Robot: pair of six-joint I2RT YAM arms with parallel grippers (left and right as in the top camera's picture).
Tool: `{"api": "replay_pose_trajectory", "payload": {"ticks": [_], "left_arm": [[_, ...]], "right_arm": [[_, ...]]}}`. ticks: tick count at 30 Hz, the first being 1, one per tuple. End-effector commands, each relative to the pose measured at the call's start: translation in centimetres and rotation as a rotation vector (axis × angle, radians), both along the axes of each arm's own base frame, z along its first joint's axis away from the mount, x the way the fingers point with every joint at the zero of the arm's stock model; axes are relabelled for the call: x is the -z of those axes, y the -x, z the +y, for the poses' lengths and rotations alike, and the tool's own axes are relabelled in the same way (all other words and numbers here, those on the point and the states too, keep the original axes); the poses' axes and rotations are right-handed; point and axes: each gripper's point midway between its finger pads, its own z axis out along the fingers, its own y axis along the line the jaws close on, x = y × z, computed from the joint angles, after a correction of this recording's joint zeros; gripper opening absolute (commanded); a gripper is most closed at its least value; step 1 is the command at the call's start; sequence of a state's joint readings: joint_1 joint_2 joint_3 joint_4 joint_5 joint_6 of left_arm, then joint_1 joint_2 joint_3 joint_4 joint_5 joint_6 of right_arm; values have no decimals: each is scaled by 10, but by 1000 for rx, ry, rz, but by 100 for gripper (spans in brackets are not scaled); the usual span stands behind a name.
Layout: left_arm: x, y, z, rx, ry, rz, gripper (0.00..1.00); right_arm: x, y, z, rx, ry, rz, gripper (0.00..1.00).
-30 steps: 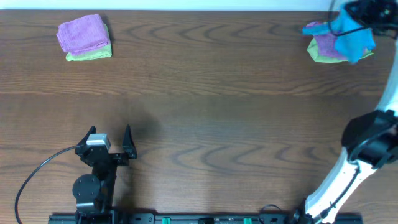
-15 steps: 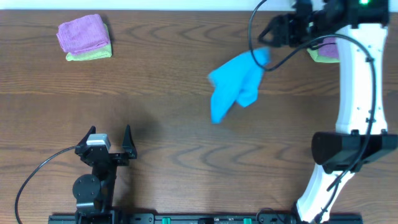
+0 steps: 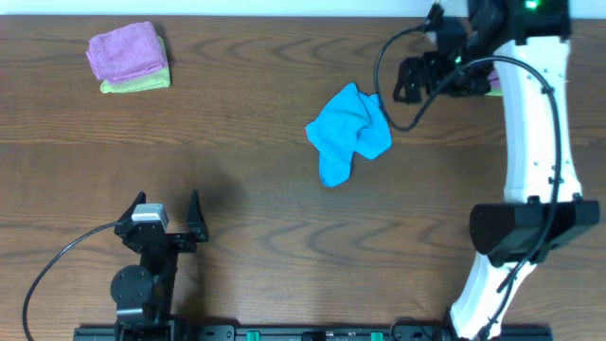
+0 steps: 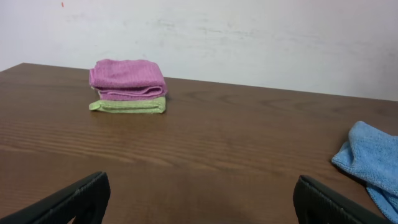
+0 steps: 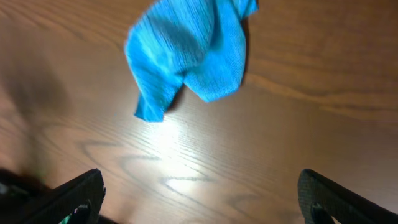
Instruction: Fold the cloth
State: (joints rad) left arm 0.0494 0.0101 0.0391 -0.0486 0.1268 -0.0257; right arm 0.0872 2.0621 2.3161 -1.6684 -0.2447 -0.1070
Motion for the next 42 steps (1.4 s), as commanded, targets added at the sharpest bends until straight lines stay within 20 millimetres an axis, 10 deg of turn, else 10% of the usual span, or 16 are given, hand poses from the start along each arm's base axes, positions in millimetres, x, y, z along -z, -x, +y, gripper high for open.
{"api": "replay_pose_trajectory", "payload": {"ticks": [1,11,27,42], "left_arm": [[19,0,0,2,-9,44,96],[19,0,0,2,-9,44,95],[19,0,0,2,-9,44,95],[19,0,0,2,-10,44,95]], "right_arm": [[35,7,-3,-18,62,76,95],[135,17,-12,99,64,206,95],[88,57,-33,22,-191,-89,92],[142,35,0,56,-536,-106,64]]}}
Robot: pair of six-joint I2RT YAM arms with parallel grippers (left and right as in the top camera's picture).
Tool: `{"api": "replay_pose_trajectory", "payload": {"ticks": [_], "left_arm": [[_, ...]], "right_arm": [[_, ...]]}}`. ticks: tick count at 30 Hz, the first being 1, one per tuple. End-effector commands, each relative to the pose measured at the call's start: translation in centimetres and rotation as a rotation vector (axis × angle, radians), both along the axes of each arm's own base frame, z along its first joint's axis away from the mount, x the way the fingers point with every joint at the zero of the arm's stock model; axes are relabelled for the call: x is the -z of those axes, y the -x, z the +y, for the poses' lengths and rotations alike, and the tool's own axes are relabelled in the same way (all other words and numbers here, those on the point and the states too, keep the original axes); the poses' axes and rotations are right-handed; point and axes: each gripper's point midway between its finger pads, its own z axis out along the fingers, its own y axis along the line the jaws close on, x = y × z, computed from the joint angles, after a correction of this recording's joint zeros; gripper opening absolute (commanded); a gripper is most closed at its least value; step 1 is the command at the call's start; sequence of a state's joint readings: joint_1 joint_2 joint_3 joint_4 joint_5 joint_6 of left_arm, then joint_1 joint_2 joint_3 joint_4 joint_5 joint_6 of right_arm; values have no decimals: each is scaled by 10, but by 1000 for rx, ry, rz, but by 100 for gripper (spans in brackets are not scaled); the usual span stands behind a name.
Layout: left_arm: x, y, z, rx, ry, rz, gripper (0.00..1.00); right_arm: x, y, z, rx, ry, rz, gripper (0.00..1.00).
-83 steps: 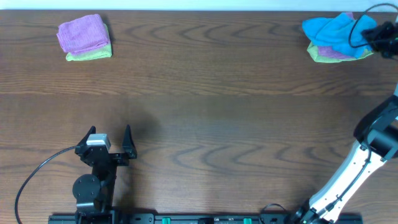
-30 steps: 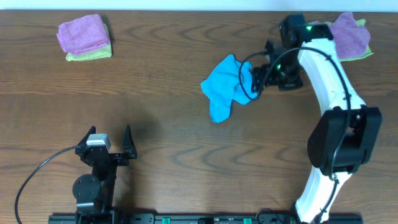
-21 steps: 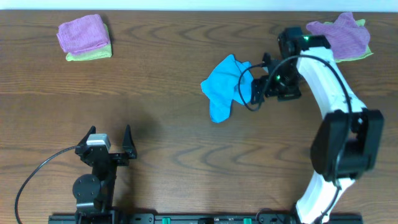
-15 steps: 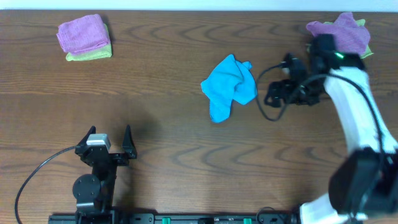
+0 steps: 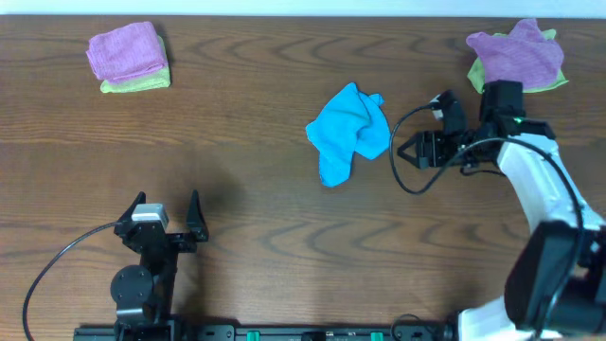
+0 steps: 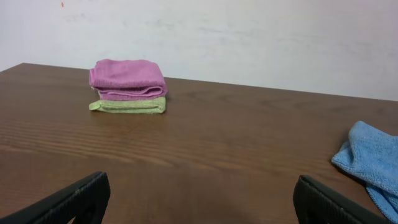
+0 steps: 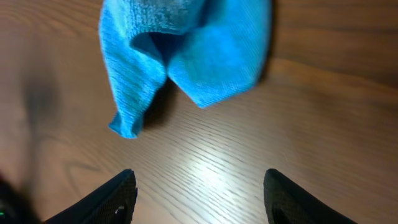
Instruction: Fold the cloth
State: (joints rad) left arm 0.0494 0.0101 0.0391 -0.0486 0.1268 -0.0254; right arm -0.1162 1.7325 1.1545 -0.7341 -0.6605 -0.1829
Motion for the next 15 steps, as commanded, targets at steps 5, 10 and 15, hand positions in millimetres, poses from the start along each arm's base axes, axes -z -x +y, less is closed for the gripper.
{"api": "replay_pose_trajectory", "payload": {"ticks": [5,10,15], "left_arm": [[19,0,0,2,-9,44,95],[19,0,0,2,-9,44,95],[19,0,0,2,-9,44,96]], "right_arm": [[25,-6,17,18,-201,93,63],[38,-14,16,45,-211,106,65],[49,-22,15,79,-222,118,63]]}}
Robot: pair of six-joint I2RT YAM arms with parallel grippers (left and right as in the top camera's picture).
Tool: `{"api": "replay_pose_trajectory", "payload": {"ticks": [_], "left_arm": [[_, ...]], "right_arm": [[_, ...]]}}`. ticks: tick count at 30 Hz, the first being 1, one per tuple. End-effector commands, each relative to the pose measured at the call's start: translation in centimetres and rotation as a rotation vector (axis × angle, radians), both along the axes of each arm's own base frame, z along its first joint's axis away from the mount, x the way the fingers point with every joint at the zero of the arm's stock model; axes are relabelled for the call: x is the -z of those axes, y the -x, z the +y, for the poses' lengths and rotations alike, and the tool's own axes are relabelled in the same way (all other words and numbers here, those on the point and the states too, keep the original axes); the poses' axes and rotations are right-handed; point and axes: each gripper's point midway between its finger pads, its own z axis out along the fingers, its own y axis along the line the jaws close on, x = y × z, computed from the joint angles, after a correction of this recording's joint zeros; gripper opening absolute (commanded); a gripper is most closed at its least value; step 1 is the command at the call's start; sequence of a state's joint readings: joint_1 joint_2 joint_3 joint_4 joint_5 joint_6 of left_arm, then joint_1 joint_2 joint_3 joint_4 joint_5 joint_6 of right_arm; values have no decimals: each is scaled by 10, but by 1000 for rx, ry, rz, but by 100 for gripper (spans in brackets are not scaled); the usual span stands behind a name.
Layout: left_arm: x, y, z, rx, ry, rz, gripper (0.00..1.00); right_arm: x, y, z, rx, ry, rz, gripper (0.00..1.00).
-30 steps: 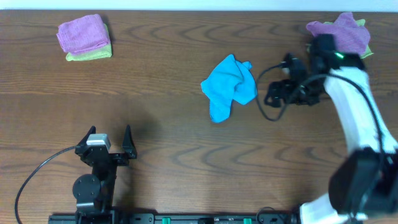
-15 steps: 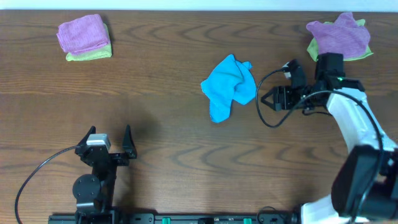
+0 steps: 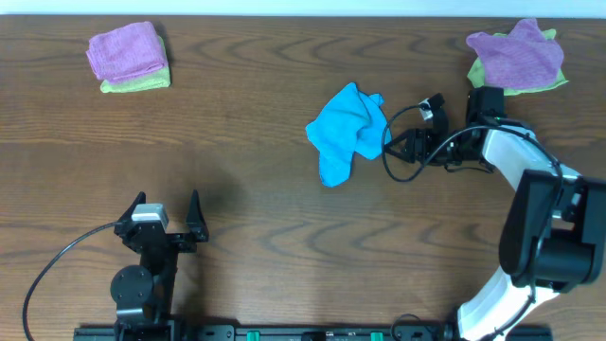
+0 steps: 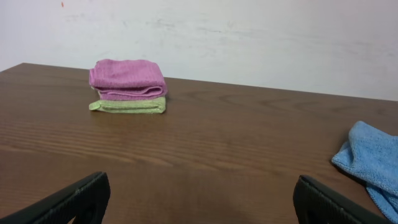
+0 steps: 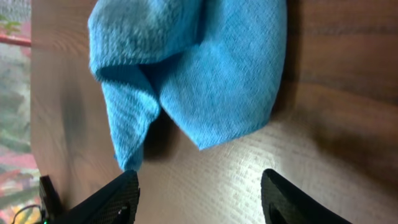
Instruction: Fold the cloth
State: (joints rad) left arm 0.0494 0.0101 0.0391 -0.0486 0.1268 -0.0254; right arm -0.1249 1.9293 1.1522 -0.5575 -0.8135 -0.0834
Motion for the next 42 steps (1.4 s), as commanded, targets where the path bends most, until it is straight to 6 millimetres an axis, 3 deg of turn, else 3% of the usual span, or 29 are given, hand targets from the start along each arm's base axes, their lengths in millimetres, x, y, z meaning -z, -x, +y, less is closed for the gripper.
{"api": "replay_pose_trajectory", "payload": {"ticks": [1,9,20,23,27,31,34,37,42], "left_arm": [[19,0,0,3,-9,44,95],[19,0,0,2,-9,44,95],[19,0,0,2,-9,44,95],[19,0,0,2,-9,44,96],[19,0,0,3,-9,44,96],[19,0,0,2,-9,44,95],[19,0,0,2,-9,44,95],[19,0,0,2,-9,44,96],[19,0,0,2,-9,44,95]], "right_arm": [[9,0,1,40,-49,58,63],[25,-5,4,96,-99,129,68],[41,-16,14,140,-237,185,67],[42,-19,16,146,-255,187,62],[40,-25,14,162,-258,170,39],[36,-35,13,186,-269,148,28],[33,-43,12,209,-281,145,4],[23,-50,12,200,-300,124,1],[-10,-71,14,169,-338,87,1]]}}
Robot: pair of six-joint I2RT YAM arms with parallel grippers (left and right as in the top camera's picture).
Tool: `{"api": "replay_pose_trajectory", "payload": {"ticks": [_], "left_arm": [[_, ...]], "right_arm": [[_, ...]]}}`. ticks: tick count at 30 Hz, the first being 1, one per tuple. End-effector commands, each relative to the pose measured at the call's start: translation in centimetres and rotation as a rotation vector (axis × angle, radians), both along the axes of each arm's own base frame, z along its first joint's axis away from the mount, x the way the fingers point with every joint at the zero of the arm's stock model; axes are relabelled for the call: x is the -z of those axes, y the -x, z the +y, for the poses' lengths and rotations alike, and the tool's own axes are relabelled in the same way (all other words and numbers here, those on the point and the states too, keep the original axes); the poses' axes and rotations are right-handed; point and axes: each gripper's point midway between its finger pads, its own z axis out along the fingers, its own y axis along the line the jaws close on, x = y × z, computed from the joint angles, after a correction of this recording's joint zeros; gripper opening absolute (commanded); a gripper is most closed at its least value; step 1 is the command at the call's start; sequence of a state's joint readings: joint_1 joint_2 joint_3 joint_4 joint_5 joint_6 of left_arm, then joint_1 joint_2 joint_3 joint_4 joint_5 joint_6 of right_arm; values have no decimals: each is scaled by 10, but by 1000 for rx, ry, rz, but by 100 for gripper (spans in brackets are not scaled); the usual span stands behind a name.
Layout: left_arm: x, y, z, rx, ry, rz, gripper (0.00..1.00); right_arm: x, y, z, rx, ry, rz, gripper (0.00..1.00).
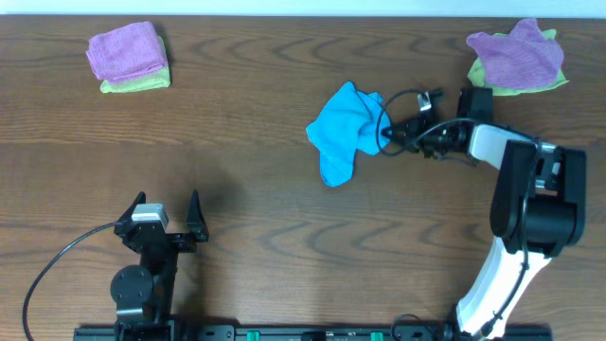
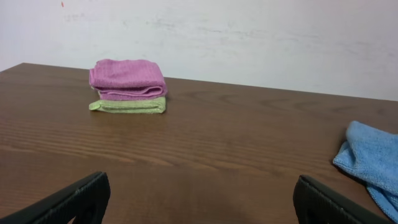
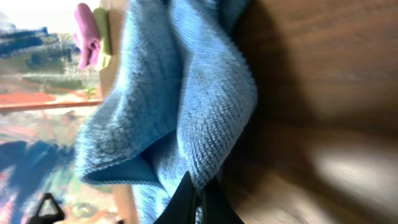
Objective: Fold the cloth
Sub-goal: 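Lift the blue cloth and drag it down to spread it flat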
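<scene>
The crumpled blue cloth (image 1: 346, 128) lies near the middle of the table. It fills the right wrist view (image 3: 180, 106) and shows at the right edge of the left wrist view (image 2: 373, 155). My right gripper (image 1: 386, 133) lies low at the cloth's right edge, and its fingertips (image 3: 200, 198) are shut on a fold of that edge. My left gripper (image 1: 166, 220) rests at the front left, far from the cloth. It stands open (image 2: 199, 199) with nothing between its fingers.
A folded pink cloth on a green one (image 1: 128, 57) sits at the back left, also seen in the left wrist view (image 2: 127, 84). A crumpled purple cloth on a green one (image 1: 519, 57) lies at the back right. The right arm's cable (image 1: 402, 99) loops above the blue cloth's edge.
My right gripper was open just right of the blue cloth. Now it is against the cloth's right edge and shut on it. The left arm has not moved.
My right gripper was open and high at the back right, with the blue cloth lying below it. Then it was low on the table to the right of the cloth, then closer, still open. Now it is shut on the cloth's right edge. The left gripper stayed parked.
</scene>
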State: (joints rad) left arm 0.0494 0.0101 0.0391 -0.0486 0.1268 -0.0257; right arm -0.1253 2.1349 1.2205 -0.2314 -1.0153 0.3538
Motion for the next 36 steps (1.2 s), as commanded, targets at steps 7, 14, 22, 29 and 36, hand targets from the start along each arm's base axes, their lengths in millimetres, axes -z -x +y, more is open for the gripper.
{"api": "replay_pose_trajectory", "payload": {"ticks": [7,14,22,29,36], "left_arm": [[19,0,0,3,-9,44,95],[19,0,0,2,-9,44,95],[19,0,0,3,-9,44,95],[19,0,0,2,-9,44,95],[19,0,0,2,-9,44,96]], "right_arm": [[-91,-47,3,-74,-8,-138,2],[-171,-56,36,-198,36,-282,1],[-228,-29,94,-362,177,-388,1],[-252,13,118,-477,384,-415,2],[-280,49,119,-519,488,-436,2]]}}
